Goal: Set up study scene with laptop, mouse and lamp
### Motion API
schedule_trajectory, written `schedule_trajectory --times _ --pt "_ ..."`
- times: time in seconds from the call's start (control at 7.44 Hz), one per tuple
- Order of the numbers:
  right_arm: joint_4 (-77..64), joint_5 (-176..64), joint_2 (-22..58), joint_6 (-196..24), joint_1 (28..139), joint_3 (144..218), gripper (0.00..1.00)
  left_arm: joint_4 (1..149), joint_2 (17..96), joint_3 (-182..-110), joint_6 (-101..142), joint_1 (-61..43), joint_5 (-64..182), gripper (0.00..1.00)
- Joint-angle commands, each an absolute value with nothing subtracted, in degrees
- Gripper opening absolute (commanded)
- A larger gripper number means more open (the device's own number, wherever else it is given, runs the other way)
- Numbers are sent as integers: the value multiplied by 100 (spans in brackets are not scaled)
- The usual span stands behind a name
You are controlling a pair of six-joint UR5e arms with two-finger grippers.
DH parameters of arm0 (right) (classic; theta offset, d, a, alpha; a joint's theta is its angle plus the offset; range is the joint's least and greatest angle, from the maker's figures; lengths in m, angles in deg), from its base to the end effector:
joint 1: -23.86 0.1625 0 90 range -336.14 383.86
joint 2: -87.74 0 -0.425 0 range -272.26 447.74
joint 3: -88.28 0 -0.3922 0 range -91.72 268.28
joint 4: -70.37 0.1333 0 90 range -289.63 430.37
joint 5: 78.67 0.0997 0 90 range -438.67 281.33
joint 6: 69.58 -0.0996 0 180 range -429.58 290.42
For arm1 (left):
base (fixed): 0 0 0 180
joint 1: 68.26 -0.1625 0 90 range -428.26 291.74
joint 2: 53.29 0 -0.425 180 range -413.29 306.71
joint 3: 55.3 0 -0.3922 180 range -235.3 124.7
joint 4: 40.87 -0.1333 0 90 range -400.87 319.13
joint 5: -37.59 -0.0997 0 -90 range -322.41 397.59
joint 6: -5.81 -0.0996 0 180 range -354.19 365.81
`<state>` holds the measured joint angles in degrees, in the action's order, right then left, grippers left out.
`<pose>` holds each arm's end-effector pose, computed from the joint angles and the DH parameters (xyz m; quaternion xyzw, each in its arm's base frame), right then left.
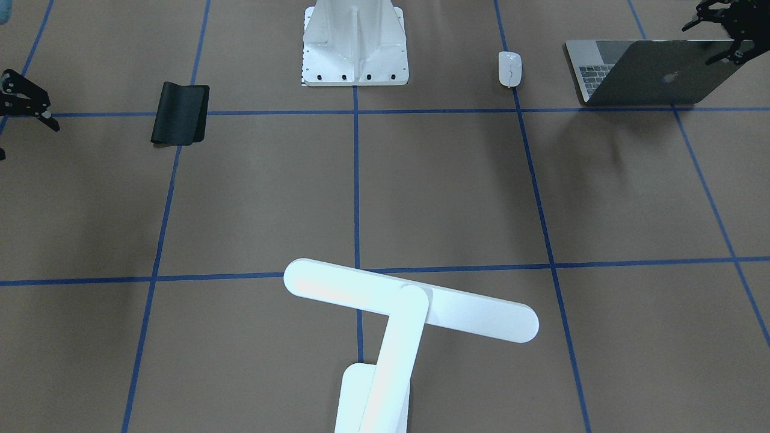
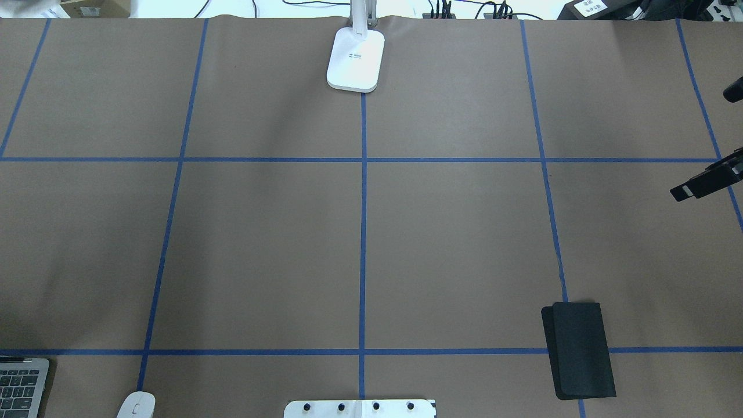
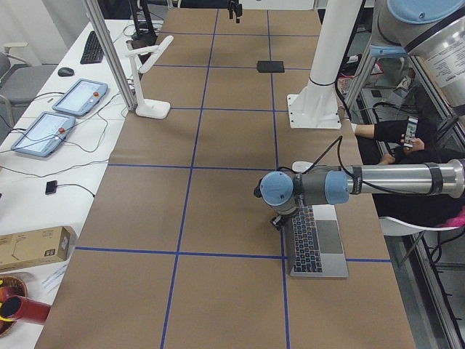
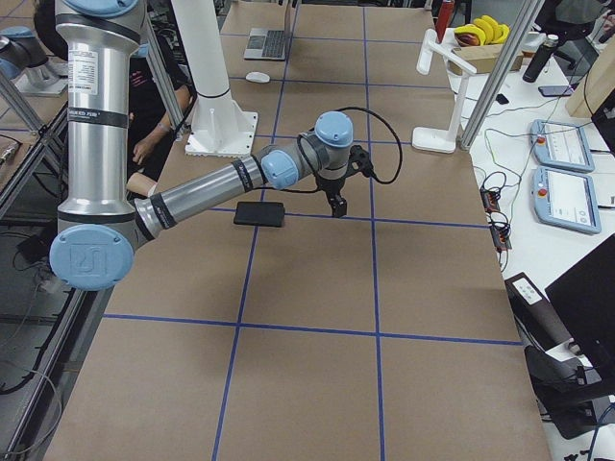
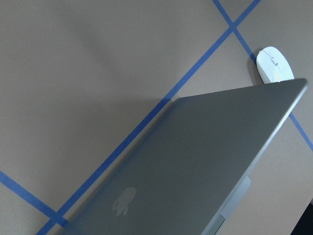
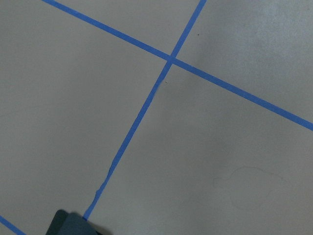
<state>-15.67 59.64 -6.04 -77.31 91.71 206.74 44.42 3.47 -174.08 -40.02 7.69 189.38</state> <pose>-0.1142 -0.4368 0.4332 0.1158 -0.4413 -0.2114 0.8644 0.0163 -0.2526 0.6108 0.0742 0.5110 0.3913 0.7617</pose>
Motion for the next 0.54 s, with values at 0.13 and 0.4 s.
schedule_trajectory --times 0.13,0.4 --pt "-1567 5958 -612 -7731 9171 20667 100 4500 393 -17413 -4402 751 18772 90" --pt "-1567 5958 -612 -7731 9171 20667 100 4500 445 -17413 -4665 733 18622 89"
